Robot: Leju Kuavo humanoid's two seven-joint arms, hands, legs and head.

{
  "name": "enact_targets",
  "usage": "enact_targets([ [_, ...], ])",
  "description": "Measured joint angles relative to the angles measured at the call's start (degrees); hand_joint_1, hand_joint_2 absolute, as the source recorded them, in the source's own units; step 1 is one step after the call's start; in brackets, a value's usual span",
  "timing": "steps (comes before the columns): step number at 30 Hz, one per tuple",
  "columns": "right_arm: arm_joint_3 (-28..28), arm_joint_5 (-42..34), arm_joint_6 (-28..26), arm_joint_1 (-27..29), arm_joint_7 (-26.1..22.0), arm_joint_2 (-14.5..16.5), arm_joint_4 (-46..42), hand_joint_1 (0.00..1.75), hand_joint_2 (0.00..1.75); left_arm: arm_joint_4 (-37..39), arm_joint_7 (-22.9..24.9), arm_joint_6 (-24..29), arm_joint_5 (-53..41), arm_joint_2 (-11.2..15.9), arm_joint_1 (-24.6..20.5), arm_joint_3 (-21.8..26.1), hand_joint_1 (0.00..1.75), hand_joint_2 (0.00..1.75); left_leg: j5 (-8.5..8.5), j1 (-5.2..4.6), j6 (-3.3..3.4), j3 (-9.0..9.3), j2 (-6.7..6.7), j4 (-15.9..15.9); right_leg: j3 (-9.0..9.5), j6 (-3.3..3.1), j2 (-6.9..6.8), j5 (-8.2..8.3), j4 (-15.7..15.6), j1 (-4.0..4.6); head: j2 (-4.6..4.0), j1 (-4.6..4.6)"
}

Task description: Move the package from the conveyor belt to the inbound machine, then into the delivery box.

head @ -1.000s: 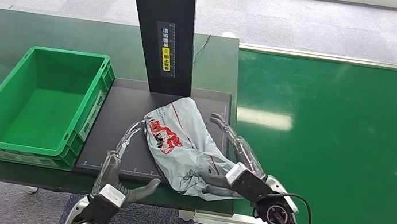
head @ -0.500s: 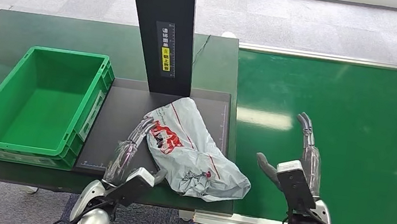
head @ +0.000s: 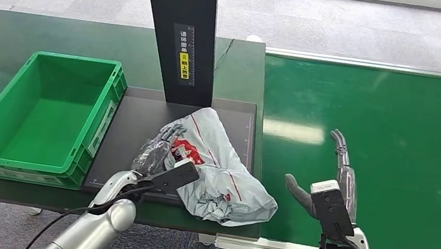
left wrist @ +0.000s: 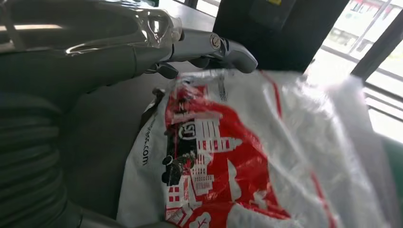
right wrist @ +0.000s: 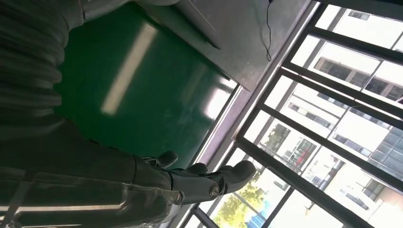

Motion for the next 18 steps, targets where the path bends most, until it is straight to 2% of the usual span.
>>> enact_targets([
  [4, -0.9, 1.5, 1.1, -0.3, 0.7, 0.8, 0.0, 0.0, 1.75, 4.1, 1.6, -4.5, -4.2, -0.5, -2.2, -0.8, 0.0, 1.75, 0.0, 0.0, 0.0, 0.01, -0.05, 0.0, 0.08, 0.0, -0.06, -0.01, 0.0, 0.0, 0.01, 0.01],
  [9, -2.1, 2.2, 1.3, -0.7, 0.8, 1.3, 0.0, 0.0, 1.75, 8.1, 0.7, -8.7, -6.6, -1.3, -5.1, -1.6, 0.03, 1.75, 0.0, -0.03, 0.03, 0.26, -0.32, 0.0, 0.45, 0.06, -0.31, -0.07, 0.0, -0.04, 0.0, 0.01],
  [13, -2.9, 2.9, 1.3, -0.4, 1.0, 1.7, -0.2, 0.0, 1.75, 9.7, -1.7, -9.1, -7.1, -1.6, -5.8, -2.1, 1.7, 1.75, 0.02, -0.09, 0.06, 0.47, -0.38, 0.0, 0.66, 0.07, -0.38, -0.07, 0.0, -0.1, 0.0, 0.01],
  [18, -3.7, 3.6, 1.6, 0.6, 1.3, 1.9, -1.1, 0.0, 1.75, 9.6, -2.8, -7.7, -7.2, -1.6, -5.3, -2.2, 1.73, 1.75, 0.03, -0.1, 0.07, 0.49, -0.4, 0.0, 0.67, 0.07, -0.39, -0.07, 0.0, -0.11, 0.0, 0.02],
])
